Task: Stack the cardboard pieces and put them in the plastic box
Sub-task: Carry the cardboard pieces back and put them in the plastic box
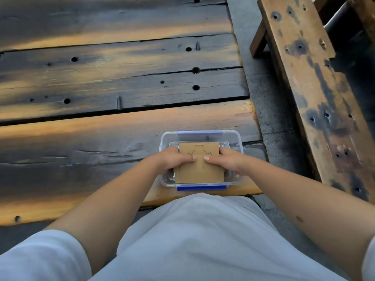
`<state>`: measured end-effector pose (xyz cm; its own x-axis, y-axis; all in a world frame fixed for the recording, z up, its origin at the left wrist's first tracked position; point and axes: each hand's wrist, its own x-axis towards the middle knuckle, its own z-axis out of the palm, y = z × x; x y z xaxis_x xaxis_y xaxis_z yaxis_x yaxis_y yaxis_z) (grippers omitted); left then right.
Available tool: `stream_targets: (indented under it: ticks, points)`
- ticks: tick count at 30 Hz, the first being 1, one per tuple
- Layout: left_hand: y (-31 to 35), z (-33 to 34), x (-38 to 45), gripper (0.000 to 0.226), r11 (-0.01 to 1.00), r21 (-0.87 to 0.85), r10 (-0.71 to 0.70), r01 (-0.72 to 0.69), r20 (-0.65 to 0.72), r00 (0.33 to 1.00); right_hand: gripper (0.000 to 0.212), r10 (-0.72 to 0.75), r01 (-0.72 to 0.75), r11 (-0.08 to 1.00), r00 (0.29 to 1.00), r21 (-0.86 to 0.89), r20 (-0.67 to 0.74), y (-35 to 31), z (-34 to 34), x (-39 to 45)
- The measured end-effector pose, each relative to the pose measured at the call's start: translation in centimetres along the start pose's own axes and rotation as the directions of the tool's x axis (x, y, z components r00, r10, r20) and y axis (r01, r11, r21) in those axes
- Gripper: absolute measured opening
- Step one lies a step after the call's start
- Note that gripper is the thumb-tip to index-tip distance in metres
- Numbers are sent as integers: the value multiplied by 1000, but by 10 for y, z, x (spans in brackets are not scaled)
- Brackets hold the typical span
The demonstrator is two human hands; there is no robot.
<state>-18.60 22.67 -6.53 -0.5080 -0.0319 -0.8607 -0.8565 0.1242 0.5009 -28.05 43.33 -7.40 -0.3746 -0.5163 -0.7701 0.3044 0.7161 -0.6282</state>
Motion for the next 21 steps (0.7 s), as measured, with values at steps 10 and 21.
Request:
stream_targets:
  ticks: [10,21]
  points:
    - [6,-2,4,69,994,-56,92,-94,-34,995,69,-5,-7,994,995,-108,-102,-16,-6,9]
    - [14,-3,-2,79,990,62,129,-126,-49,990,39,31,-44,992,993,-117,-111,-26,-9,4]
